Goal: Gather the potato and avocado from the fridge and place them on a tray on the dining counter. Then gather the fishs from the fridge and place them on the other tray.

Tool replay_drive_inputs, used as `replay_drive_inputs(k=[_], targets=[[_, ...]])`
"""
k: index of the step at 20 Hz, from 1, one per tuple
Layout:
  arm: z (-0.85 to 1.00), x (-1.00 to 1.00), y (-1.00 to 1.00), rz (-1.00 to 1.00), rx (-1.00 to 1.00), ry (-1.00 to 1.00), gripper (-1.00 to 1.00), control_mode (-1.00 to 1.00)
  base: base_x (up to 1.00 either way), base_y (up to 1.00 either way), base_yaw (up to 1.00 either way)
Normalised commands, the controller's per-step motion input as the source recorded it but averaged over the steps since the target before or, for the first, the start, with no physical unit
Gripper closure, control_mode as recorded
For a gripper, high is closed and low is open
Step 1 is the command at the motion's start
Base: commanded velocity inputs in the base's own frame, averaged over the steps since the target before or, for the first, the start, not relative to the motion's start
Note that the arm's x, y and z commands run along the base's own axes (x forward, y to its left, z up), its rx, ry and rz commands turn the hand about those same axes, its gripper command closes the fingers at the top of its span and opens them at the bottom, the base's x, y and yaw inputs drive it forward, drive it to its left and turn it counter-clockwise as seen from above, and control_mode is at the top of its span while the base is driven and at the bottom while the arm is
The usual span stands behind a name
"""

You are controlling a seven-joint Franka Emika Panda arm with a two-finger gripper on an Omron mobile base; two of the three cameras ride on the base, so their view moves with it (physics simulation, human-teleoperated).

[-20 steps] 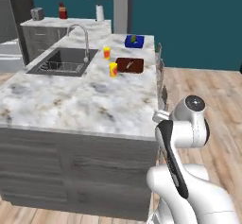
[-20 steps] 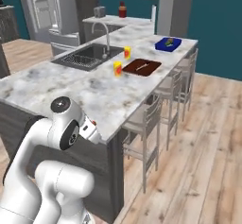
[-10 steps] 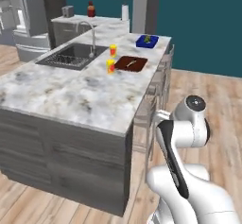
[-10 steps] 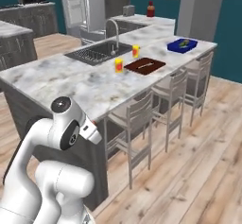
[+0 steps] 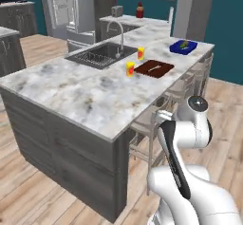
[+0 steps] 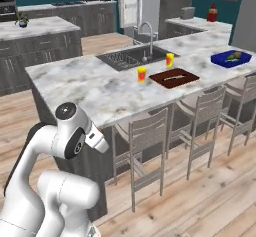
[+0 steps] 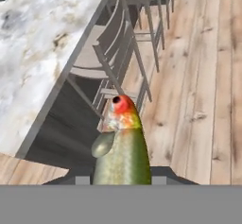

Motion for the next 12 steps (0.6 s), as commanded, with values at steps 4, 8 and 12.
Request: replay_drive_inputs(k=[4, 8, 12], targets=[[0.00, 0.00, 0.00, 0.00, 0.00, 0.00, 1.00, 1.00, 0.09, -1.00, 0.47], [0.00, 0.00, 0.00, 0.00, 0.00, 0.00, 1.00, 1.00, 0.02, -1.00, 0.45], [0.00, 0.00, 0.00, 0.00, 0.00, 0.00, 1.00, 1.00, 0.00, -1.00, 0.44]])
